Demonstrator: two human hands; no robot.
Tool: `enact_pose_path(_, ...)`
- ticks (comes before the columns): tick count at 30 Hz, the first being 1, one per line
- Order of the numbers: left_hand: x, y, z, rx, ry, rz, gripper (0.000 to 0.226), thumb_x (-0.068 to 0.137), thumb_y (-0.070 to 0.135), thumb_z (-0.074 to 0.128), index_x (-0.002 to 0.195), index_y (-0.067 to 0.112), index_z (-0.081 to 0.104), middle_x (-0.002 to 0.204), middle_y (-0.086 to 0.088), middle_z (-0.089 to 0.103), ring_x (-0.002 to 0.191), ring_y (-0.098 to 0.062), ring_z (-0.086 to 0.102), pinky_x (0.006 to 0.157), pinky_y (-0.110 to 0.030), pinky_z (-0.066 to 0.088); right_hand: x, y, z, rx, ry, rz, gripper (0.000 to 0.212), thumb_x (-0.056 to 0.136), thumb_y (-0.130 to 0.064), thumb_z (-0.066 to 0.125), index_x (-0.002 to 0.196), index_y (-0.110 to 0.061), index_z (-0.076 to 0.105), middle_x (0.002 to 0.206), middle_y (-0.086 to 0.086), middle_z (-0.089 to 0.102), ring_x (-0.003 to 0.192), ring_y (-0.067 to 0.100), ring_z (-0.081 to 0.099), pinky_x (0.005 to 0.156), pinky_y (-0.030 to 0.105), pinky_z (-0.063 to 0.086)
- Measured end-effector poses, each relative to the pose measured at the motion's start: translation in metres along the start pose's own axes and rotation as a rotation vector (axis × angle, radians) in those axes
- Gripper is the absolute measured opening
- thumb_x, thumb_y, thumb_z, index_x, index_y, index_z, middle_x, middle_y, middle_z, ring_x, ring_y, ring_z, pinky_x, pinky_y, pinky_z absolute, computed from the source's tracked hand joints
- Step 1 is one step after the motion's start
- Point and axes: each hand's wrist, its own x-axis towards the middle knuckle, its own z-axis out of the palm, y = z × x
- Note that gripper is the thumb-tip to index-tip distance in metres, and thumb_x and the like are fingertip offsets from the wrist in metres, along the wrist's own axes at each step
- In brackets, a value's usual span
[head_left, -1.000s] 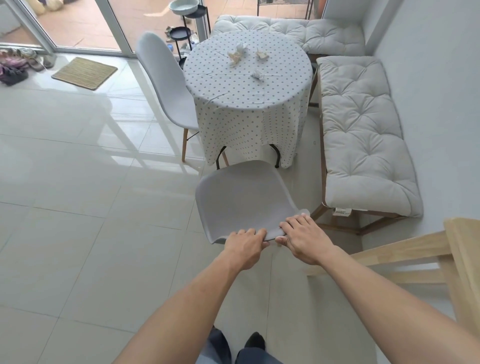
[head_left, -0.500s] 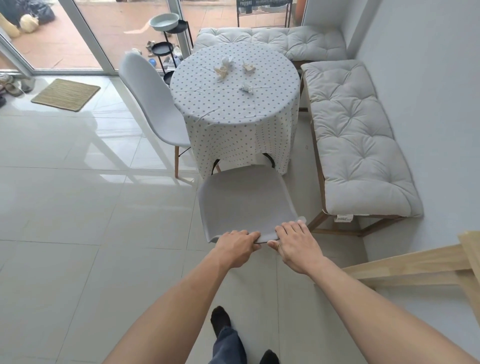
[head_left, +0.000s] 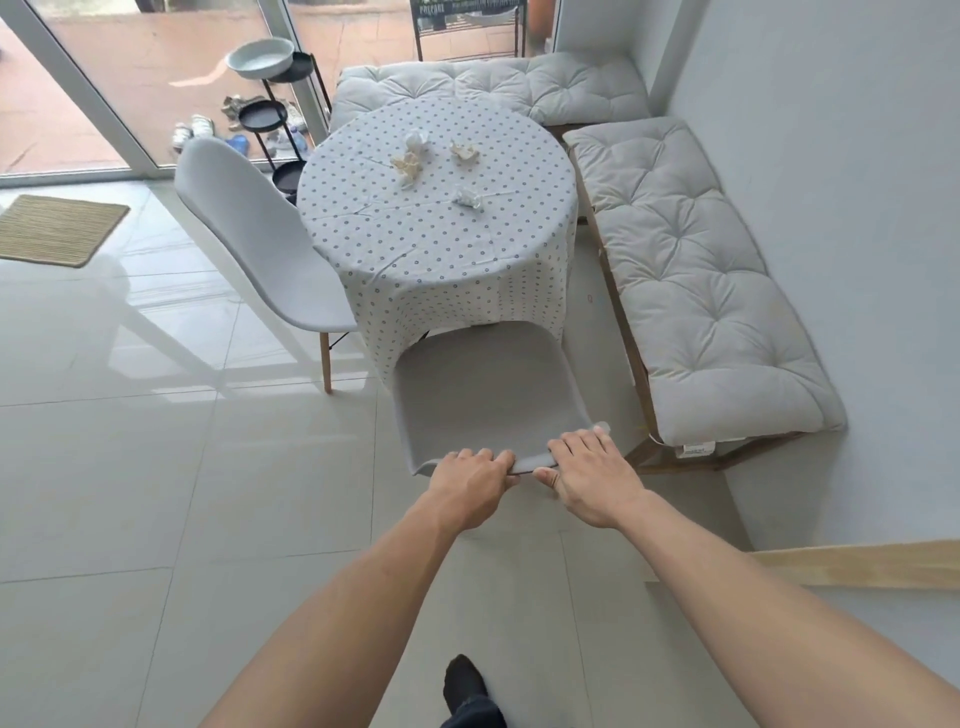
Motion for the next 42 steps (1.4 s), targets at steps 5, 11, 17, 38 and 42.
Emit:
enact_pose_path(5, 0.025, -0.026, -0.016, 0.014, -0.019, -0.015, 0.030, 0.109, 0.045, 0.035, 0.121, 0.020, 0.047, 0.113, -0.011, 0.064, 0.104, -0.038, 0.061, 0.081, -0.044, 0.042, 0.037, -0.001, -0.008, 0.023, 0.002, 0.015, 0.062, 0.104, -0.060, 0.022, 0.140, -0.015, 0.046, 0.141, 0.007, 0.052, 0.138, 0.030, 0.039, 0.124, 0.050, 0.016)
enact_pose_path(11, 0.053, -0.048, -0.035, 0.038, -0.058, -0.034, 0.032, 0.109, 0.041, 0.035, 0.130, 0.019, 0.045, 0.116, -0.012, 0.063, 0.109, -0.038, 0.059, 0.097, -0.048, 0.044, 0.077, 0.006, -0.022, 0.048, -0.019, 0.003, 0.064, 0.103, -0.062, 0.021, 0.142, -0.017, 0.046, 0.142, 0.005, 0.051, 0.138, 0.029, 0.037, 0.125, 0.053, 0.012)
enact_pose_path(17, 0.080, -0.062, -0.049, 0.065, -0.111, -0.022, 0.037, 0.109, 0.045, 0.032, 0.138, 0.023, 0.041, 0.120, -0.012, 0.062, 0.113, -0.036, 0.058, 0.099, -0.049, 0.044, 0.099, 0.016, -0.042, 0.025, -0.054, -0.012, 0.063, 0.103, -0.063, 0.021, 0.140, -0.019, 0.046, 0.138, 0.006, 0.052, 0.134, 0.030, 0.042, 0.125, 0.053, 0.013)
enact_pose_path(38, 0.098, -0.052, -0.082, -0.071, -0.263, -0.121, 0.041, 0.103, 0.051, 0.045, 0.129, 0.019, 0.045, 0.121, -0.013, 0.057, 0.114, -0.039, 0.057, 0.093, -0.049, 0.044, 0.114, 0.040, -0.071, -0.019, -0.180, -0.025, 0.071, 0.098, -0.073, 0.021, 0.136, -0.019, 0.050, 0.138, 0.011, 0.056, 0.131, 0.034, 0.046, 0.115, 0.052, 0.028)
enact_pose_path(42, 0.087, -0.077, -0.103, -0.084, -0.191, -0.129, 0.049, 0.103, 0.050, 0.045, 0.142, 0.019, 0.040, 0.130, -0.012, 0.056, 0.121, -0.036, 0.054, 0.096, -0.048, 0.045, 0.122, 0.026, -0.088, 0.063, -0.180, 0.060, 0.073, 0.097, -0.075, 0.022, 0.138, -0.022, 0.050, 0.142, 0.009, 0.053, 0.133, 0.033, 0.044, 0.110, 0.051, 0.035)
